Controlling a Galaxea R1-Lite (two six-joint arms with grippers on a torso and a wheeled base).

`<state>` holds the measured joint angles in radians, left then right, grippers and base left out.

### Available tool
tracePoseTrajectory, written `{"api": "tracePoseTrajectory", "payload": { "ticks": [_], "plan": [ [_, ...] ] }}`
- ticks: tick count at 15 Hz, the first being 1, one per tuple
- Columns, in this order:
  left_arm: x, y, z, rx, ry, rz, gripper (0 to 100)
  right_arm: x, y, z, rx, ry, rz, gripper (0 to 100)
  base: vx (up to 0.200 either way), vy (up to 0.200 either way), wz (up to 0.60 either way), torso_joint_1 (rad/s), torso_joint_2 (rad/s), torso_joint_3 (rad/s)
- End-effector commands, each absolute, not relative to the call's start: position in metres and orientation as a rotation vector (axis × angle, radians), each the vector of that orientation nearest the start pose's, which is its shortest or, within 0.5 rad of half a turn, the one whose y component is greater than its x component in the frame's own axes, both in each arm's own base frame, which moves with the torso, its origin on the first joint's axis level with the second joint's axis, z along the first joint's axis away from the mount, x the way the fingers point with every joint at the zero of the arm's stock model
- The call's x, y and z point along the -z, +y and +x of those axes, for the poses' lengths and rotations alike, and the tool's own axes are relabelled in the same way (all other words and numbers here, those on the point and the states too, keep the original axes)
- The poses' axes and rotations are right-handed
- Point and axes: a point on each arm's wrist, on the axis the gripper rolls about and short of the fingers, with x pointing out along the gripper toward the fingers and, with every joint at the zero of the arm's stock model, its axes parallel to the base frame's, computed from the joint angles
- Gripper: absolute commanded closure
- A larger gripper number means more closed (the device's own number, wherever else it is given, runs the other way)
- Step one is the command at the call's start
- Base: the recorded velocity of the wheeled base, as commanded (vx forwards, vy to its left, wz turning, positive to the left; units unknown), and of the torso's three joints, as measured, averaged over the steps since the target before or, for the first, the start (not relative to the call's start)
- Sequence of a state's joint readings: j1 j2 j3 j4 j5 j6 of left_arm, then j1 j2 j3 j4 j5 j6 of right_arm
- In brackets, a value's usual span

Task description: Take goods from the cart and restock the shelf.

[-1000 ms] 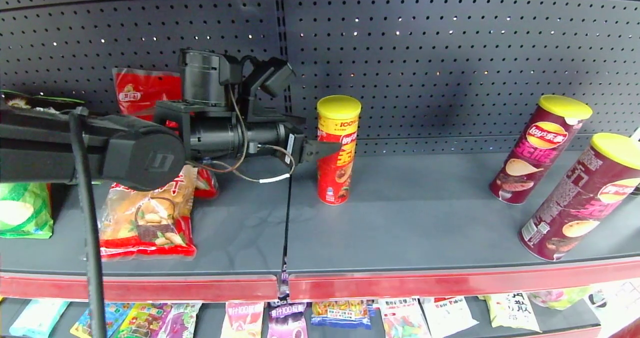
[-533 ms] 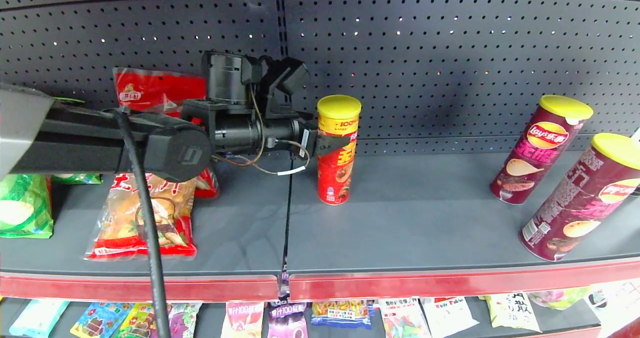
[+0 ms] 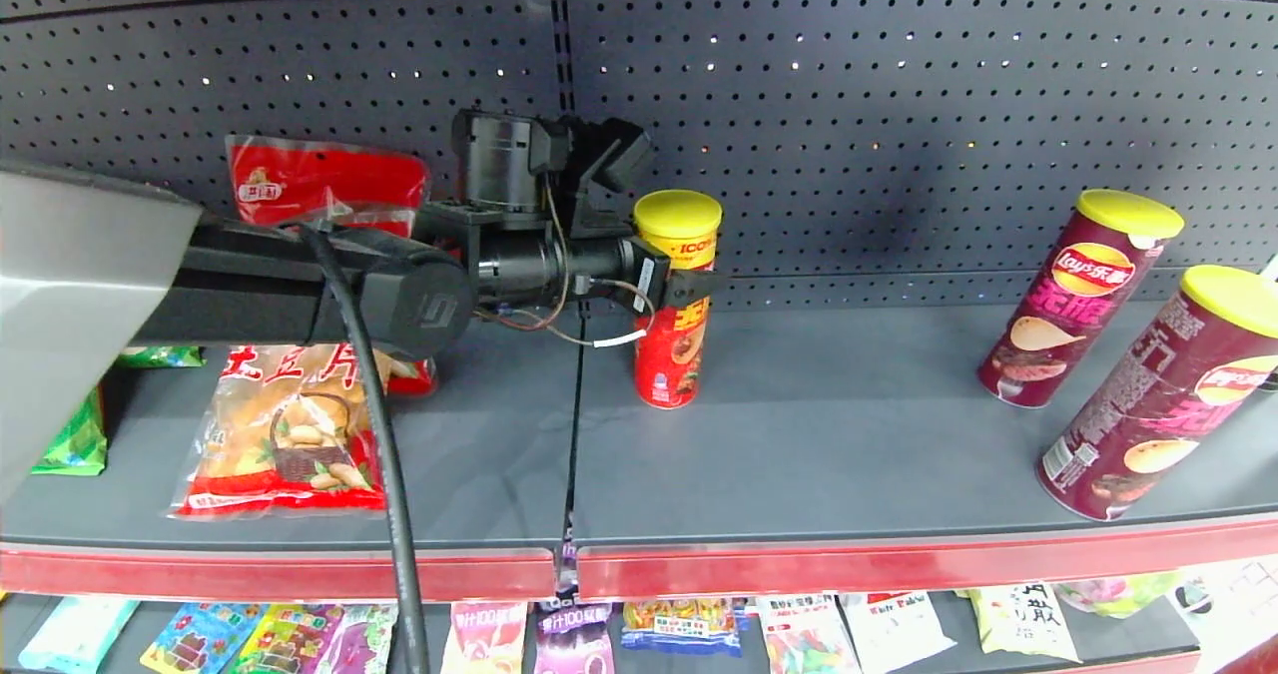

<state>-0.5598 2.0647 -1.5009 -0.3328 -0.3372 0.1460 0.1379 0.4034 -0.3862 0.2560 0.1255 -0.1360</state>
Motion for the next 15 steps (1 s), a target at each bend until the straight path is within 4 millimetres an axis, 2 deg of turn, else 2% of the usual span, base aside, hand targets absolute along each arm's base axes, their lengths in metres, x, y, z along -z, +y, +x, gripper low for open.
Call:
{"api": "tracePoseTrajectory", "payload": {
  "ticks": [1,5,6,11,14,15],
  "plan": [
    [-0.209,-0.236,0.36,0.913,0.177,0.163,0,-0.163,0.003,-0.002,-0.28,0.254,-0.137,100,0.0,0.0,0.0,0.0,0.0,0.0],
    [-0.202,-0.246,0.364,0.815,0.141,0.175,0,-0.163,0.002,-0.002,-0.276,0.253,-0.137,100,0.0,0.0,0.0,0.0,0.0,0.0],
    [-0.2,-0.25,0.367,0.782,0.104,0.171,100,-0.163,0.002,-0.002,-0.276,0.253,-0.136,100,0.0,0.0,0.0,0.0,0.0,0.0],
    [-0.203,-0.251,0.358,0.859,0.114,0.167,100,-0.163,0.002,-0.002,-0.276,0.253,-0.136,100,0.0,0.0,0.0,0.0,0.0,0.0],
    [-0.217,-0.227,0.343,0.959,0.15,0.154,100,-0.163,0.002,-0.002,-0.274,0.255,-0.121,100,0.0,0.0,0.0,0.0,0.0,0.0],
    [-0.222,-0.216,0.332,1.049,0.16,0.139,100,-0.163,0.002,-0.002,-0.273,0.255,-0.119,100,0.0,0.0,0.0,0.0,0.0,0.0]
  ]
}}
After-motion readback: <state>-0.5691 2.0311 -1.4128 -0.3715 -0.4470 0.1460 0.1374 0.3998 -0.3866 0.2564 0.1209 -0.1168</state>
